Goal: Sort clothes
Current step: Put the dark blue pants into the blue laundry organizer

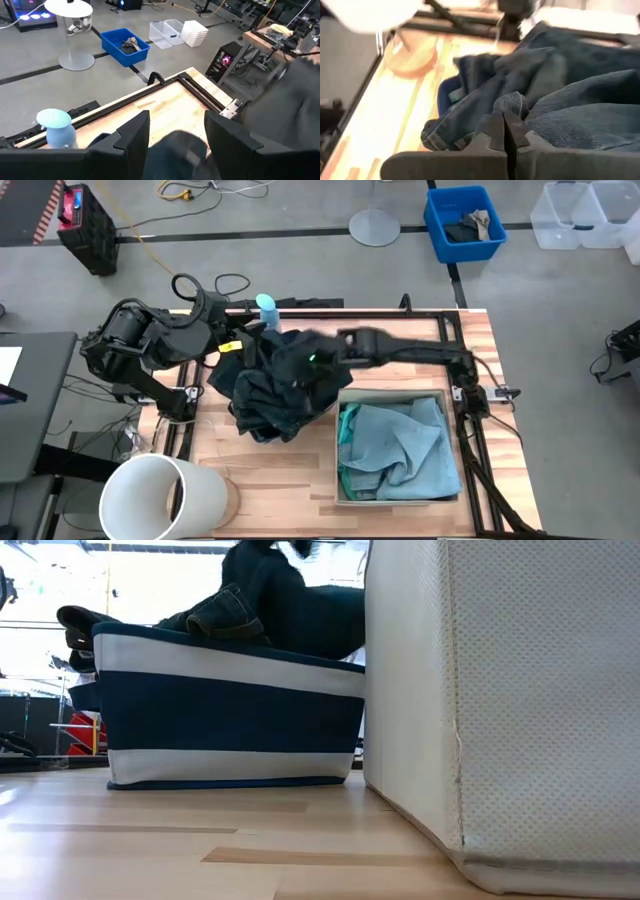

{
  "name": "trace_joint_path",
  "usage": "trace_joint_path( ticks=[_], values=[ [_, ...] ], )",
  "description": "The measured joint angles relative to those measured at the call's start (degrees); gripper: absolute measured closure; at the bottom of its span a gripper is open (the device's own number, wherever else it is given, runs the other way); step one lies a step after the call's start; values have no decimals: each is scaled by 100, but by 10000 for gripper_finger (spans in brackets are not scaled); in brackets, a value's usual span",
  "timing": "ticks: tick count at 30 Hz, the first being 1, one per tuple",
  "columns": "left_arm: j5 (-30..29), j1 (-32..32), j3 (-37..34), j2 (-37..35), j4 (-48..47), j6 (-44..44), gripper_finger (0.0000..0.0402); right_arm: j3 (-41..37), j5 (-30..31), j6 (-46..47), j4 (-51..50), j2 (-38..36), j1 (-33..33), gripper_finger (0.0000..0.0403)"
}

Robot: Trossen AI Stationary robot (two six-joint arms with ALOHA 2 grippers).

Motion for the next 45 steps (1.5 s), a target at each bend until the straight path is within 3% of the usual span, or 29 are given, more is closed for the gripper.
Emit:
trace_joint_path(
  ticks=[10,20,24,31,35,40,45],
  values=[
    [76,1,2,45,32,-73,219,-3,-42,-395,334,1406,34,403],
    [405,58,0,310,-50,-112,219,3,-65,-514,309,1735,-29,402],
    [473,116,0,376,-68,-97,219,-35,83,-551,369,1385,52,368],
    [474,265,0,385,-9,-180,219,33,377,-681,540,210,92,244],
    [519,375,0,410,62,-215,219,9,411,-1066,504,-304,147,193],
    [910,571,0,621,-32,-505,221,33,419,-1549,550,-1176,338,182],
    [1507,818,0,1064,-394,-847,246,28,439,-1653,501,-1911,489,211]
  ],
)
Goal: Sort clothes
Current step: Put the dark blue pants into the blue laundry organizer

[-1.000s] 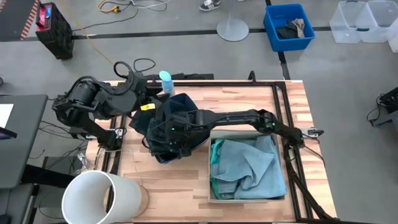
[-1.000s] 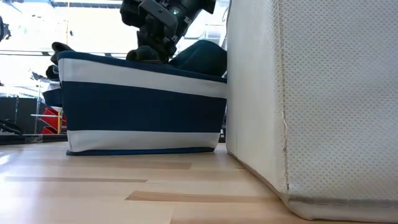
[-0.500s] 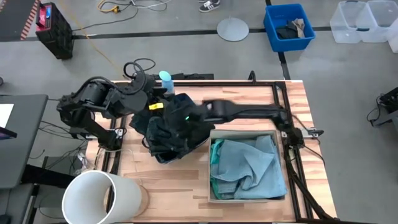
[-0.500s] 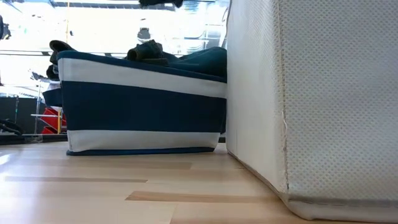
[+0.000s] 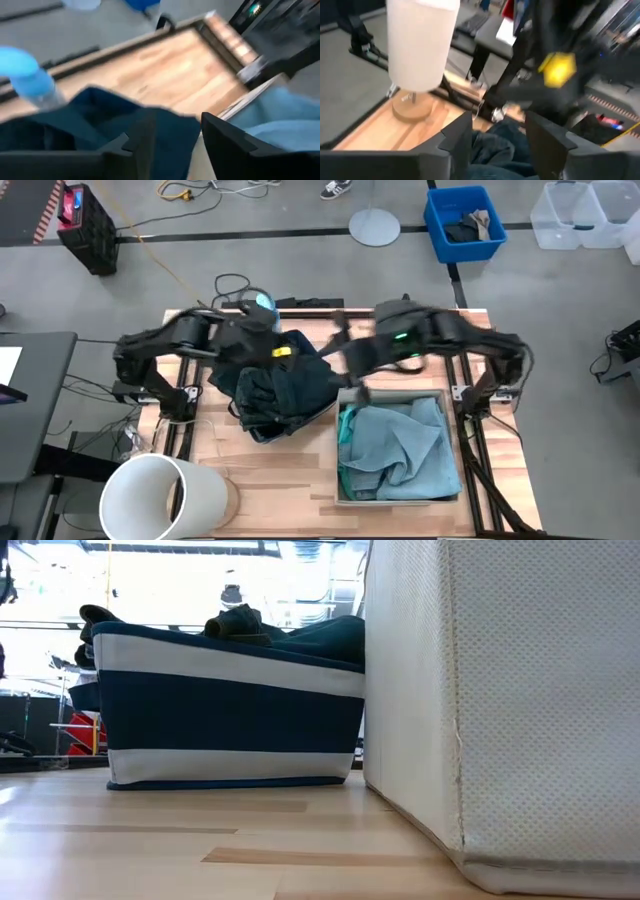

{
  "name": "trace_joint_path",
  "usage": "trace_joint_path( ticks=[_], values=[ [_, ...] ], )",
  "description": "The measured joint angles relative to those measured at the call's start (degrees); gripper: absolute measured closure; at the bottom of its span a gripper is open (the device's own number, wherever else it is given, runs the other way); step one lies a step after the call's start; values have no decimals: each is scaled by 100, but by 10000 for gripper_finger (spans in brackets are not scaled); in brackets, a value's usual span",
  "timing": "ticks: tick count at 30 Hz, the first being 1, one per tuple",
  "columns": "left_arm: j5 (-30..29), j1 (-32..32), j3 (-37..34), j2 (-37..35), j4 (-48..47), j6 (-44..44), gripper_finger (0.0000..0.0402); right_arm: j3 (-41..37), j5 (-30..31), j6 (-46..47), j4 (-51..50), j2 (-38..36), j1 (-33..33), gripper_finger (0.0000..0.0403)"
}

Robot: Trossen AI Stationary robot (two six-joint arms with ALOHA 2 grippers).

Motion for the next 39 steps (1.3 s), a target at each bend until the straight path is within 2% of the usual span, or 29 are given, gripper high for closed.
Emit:
trace_joint_path(
  ticks=[8,12,16,23,27,31,39],
  values=[
    [1005,416,-2,911,-1288,-527,311,4,675,82,-355,-989,179,294],
    [1395,607,-2,1370,-1270,-423,350,-2,758,272,-464,-1277,269,322],
    [1559,750,-2,1790,-1308,-305,392,2,758,347,-500,-1486,421,333],
    [1953,892,-4,2443,-1307,-189,401,0,1061,358,-624,-1632,743,335],
    [1968,906,-4,2627,-1225,-222,401,2,1171,362,-748,-1674,879,335],
    [1960,898,-7,2503,-712,-213,401,2,1218,360,-845,-1668,989,335],
    [1222,769,-4,2005,-96,73,401,2,1221,389,-948,-1670,1037,335]
  ],
)
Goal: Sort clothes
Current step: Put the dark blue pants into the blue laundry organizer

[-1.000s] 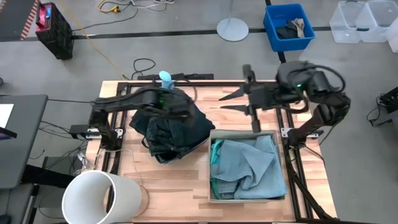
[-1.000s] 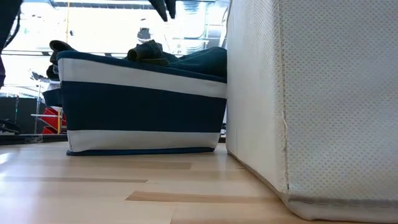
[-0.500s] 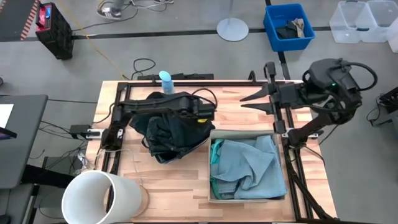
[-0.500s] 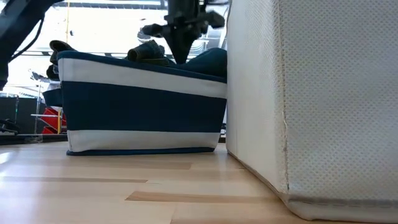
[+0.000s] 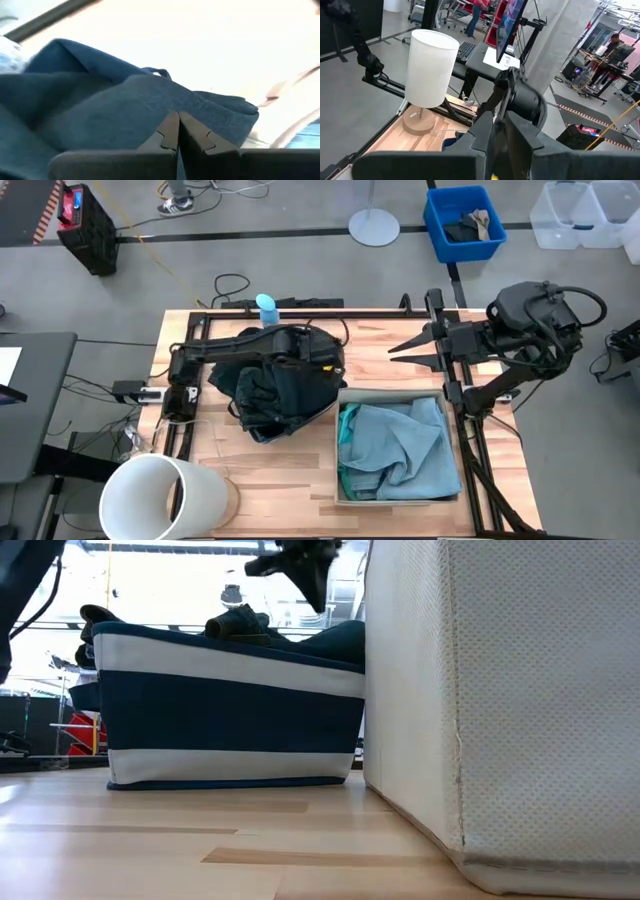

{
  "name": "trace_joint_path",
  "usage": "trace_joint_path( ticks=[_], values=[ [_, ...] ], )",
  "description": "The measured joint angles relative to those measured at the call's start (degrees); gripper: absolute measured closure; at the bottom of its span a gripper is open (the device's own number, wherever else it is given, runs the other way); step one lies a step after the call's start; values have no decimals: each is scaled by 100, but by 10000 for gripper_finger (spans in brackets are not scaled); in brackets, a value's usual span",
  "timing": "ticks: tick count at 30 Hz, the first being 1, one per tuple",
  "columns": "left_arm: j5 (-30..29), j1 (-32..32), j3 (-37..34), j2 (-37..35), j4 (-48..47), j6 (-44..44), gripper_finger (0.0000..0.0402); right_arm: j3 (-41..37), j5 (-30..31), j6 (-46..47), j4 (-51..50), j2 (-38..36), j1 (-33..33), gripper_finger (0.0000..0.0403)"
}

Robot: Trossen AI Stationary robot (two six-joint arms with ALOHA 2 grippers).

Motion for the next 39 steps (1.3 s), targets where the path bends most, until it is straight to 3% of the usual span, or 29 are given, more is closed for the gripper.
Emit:
trace_joint_path(
  ticks=[3,6,14,18,21,28,39],
  values=[
    [-165,-16,-55,-233,59,81,401,0,-2,2,-24,-2,60,335],
    [-259,-68,-730,-784,972,279,401,0,-2,-17,-68,-2,108,335],
    [-137,-142,-4737,-3270,4607,242,401,0,0,-60,-74,-2,175,335],
    [-534,-366,-5775,-3735,4411,-714,401,0,0,-90,1,0,166,335],
    [-593,-390,-6139,-3799,3936,-1453,401,0,0,-85,65,0,124,335],
    [-102,-34,-6597,-3372,3752,-2158,401,0,1,-13,217,13,47,335],
    [1139,436,-7060,-2085,5221,-1894,401,0,2,111,225,13,-64,335]
  ],
)
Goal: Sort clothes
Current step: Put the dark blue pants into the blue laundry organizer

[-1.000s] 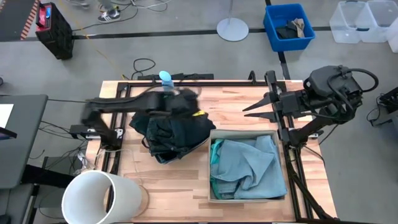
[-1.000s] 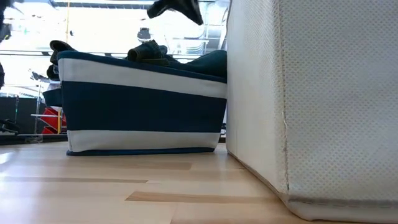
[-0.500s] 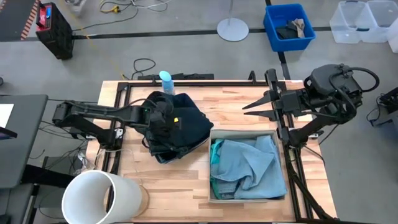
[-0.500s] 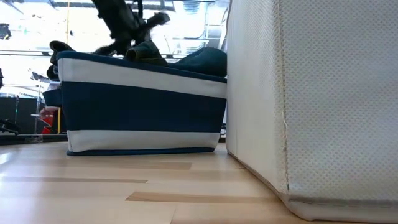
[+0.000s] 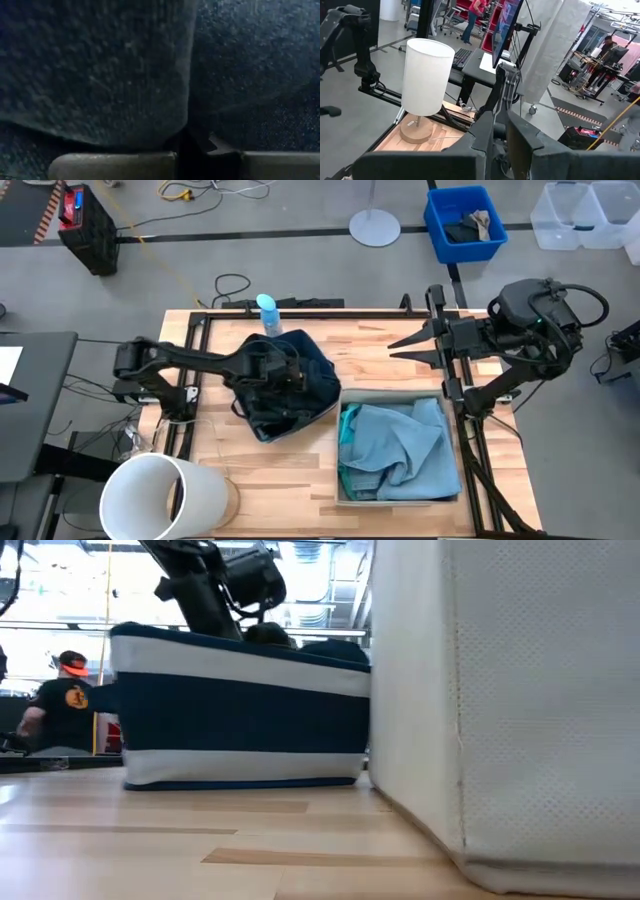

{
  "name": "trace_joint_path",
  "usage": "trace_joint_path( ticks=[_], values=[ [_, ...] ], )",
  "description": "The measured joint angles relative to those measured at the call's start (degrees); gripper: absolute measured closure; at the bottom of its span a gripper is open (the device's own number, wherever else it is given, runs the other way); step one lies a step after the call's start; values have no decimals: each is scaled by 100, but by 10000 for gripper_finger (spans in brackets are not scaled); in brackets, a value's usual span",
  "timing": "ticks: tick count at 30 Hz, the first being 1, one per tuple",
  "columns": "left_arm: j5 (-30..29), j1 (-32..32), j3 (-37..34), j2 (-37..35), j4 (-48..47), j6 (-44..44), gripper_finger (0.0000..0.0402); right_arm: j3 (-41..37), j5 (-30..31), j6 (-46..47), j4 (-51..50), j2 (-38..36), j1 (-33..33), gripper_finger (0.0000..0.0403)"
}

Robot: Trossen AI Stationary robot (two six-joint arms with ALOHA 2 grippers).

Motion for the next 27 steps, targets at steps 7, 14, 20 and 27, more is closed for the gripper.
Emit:
trace_joint_path(
  ticks=[7,14,20,27],
  values=[
    [709,141,0,631,1232,306,401,0,0,14,15,0,2,335],
    [407,134,-38,357,1298,370,401,0,0,-51,-8,0,2,335],
    [-432,125,-76,-452,1092,607,382,0,-2,-52,-13,0,2,335],
    [-1402,-38,-68,-1740,1310,1262,309,0,-2,169,-21,0,2,335]
  ],
)
